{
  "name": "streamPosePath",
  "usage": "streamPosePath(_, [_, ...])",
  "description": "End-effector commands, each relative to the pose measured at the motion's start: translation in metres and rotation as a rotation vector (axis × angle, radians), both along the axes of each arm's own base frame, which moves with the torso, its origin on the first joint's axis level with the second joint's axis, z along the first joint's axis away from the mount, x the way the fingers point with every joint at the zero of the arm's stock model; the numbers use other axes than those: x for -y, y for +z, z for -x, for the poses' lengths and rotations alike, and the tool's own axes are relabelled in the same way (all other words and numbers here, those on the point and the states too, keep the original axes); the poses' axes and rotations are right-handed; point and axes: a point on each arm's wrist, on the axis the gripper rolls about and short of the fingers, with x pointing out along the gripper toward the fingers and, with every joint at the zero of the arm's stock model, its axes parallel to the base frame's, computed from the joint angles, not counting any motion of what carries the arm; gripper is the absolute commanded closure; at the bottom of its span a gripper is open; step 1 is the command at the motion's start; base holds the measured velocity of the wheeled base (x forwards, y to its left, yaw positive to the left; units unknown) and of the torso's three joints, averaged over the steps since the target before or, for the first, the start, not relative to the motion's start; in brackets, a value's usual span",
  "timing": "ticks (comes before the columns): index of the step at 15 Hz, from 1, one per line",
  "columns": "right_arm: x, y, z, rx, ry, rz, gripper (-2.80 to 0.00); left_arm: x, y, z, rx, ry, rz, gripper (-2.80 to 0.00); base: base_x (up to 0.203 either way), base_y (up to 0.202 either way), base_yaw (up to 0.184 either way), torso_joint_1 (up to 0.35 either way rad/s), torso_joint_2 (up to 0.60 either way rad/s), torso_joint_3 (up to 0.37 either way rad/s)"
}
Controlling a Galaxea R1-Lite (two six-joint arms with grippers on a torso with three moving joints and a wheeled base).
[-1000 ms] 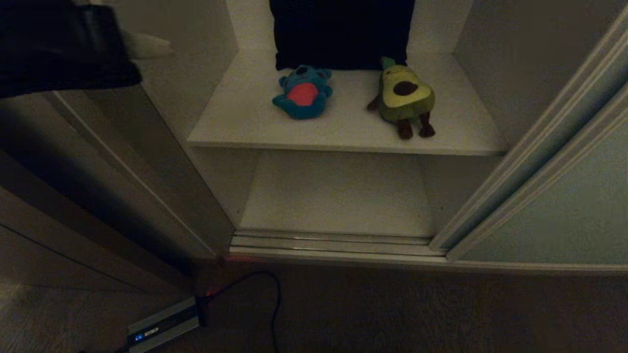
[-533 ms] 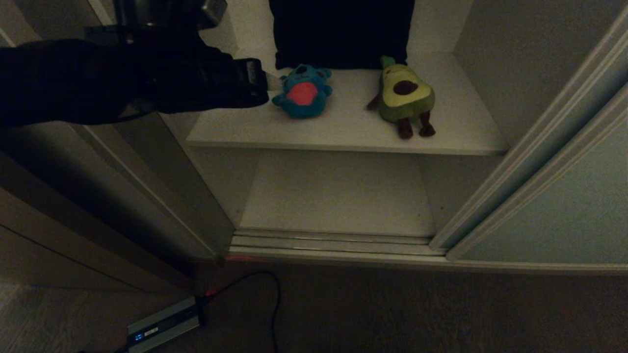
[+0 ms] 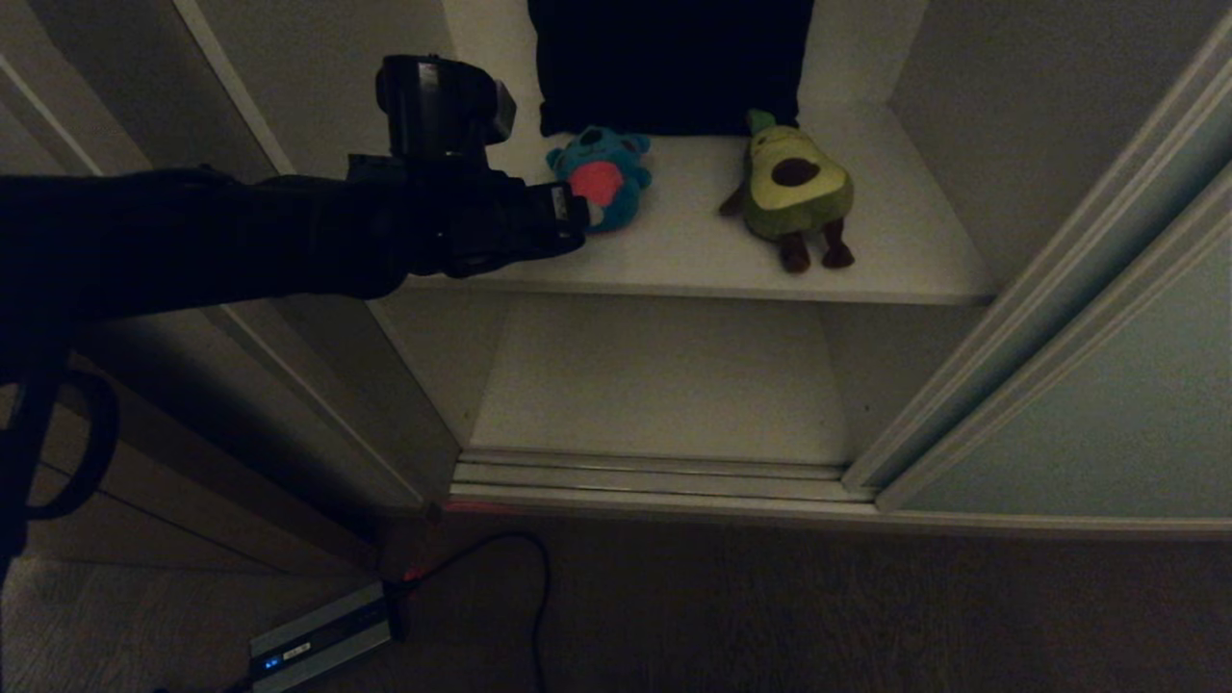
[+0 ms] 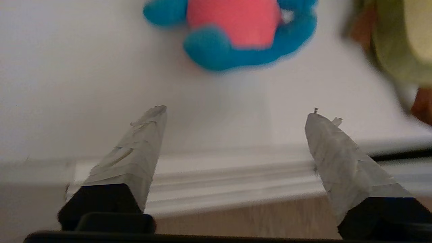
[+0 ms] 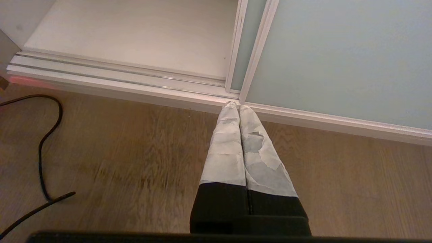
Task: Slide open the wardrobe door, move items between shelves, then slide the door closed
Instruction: Place the blue doll on the lower shelf
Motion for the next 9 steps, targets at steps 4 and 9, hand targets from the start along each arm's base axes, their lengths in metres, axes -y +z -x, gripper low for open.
streamPosePath(4, [0.000, -0.001, 0.000, -0.003, 0.001, 0.001, 0.00, 0.014, -0.024, -0.033, 0.088, 0.040, 0.030, -2.80, 0.000, 0.000, 0.000, 0.000, 0.00, 0.000])
streamPosePath(9, [0.000, -0.001, 0.000, -0.003, 0.001, 0.001, 0.00, 0.019, -0.031, -0.043, 0.185, 0.025, 0.028, -2.80, 0.000, 0.000, 0.000, 0.000, 0.00, 0.000])
